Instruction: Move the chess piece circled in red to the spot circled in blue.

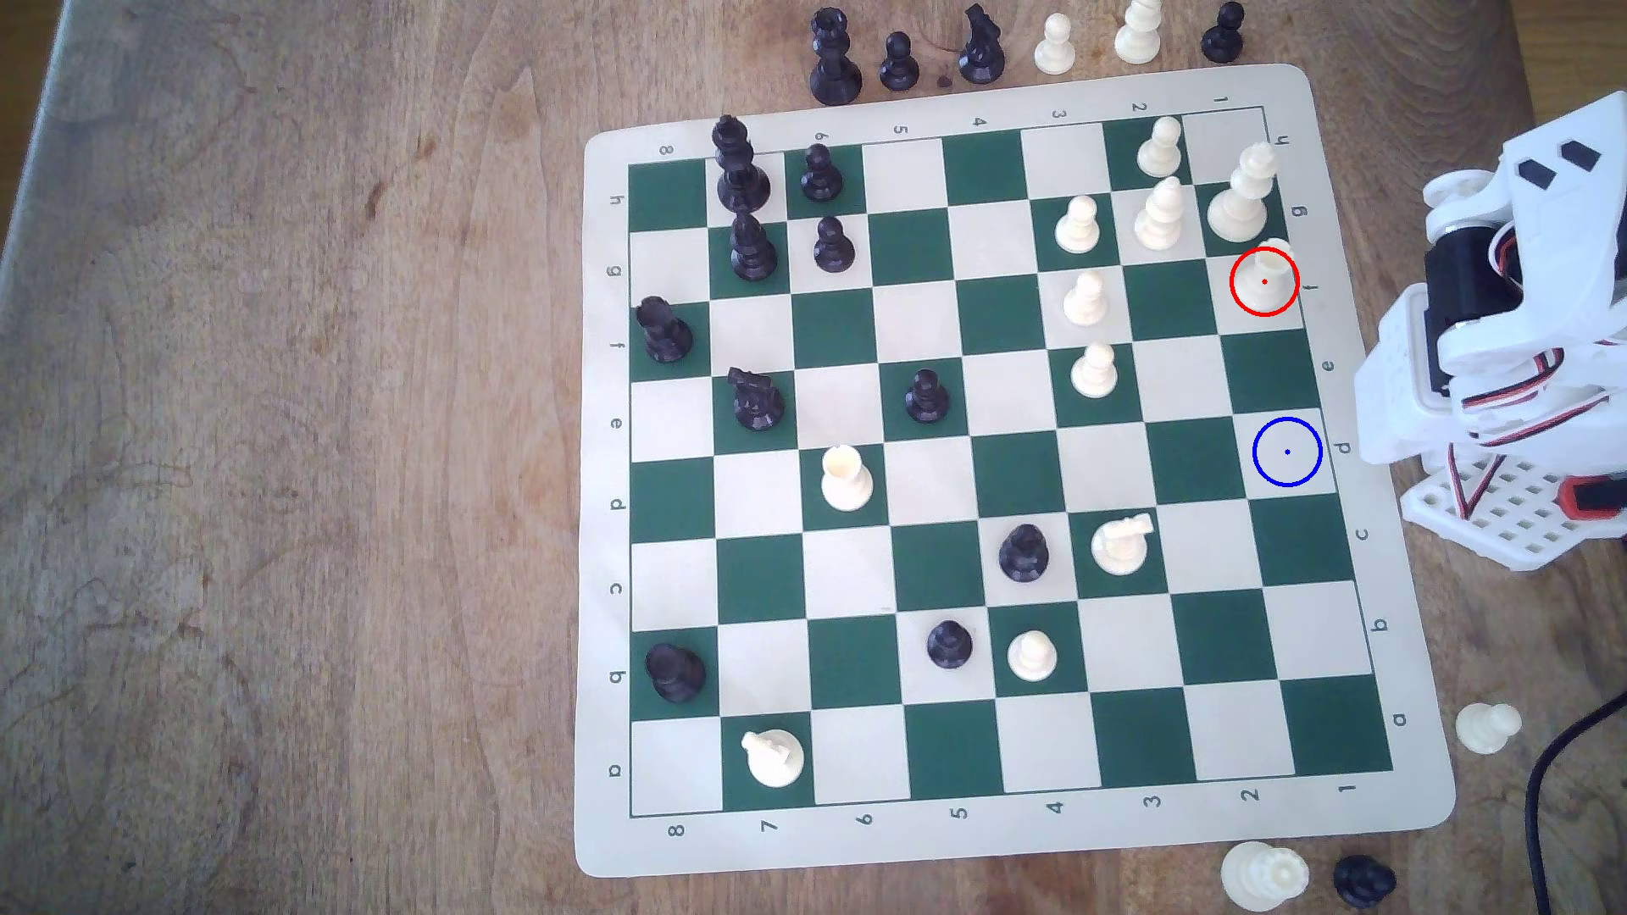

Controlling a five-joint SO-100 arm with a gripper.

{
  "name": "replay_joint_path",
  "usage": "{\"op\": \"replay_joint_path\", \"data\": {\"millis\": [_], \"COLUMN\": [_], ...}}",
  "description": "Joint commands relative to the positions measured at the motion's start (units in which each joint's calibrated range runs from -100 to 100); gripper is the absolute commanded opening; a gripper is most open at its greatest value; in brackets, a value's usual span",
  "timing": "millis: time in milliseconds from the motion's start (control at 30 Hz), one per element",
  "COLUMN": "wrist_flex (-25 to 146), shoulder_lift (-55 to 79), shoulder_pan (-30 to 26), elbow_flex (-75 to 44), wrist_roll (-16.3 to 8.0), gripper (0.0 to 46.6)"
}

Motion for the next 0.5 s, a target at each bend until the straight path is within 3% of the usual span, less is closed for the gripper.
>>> {"op": "replay_joint_path", "data": {"millis": [0, 200, 467], "wrist_flex": [-0.95, 2.41, 38.86], "shoulder_lift": [-0.2, -0.11, -0.11], "shoulder_pan": [0.57, 1.74, 4.32], "elbow_flex": [1.27, 0.63, -10.16], "wrist_roll": [0.2, 0.2, 0.2], "gripper": [0.2, 0.2, 0.2]}}
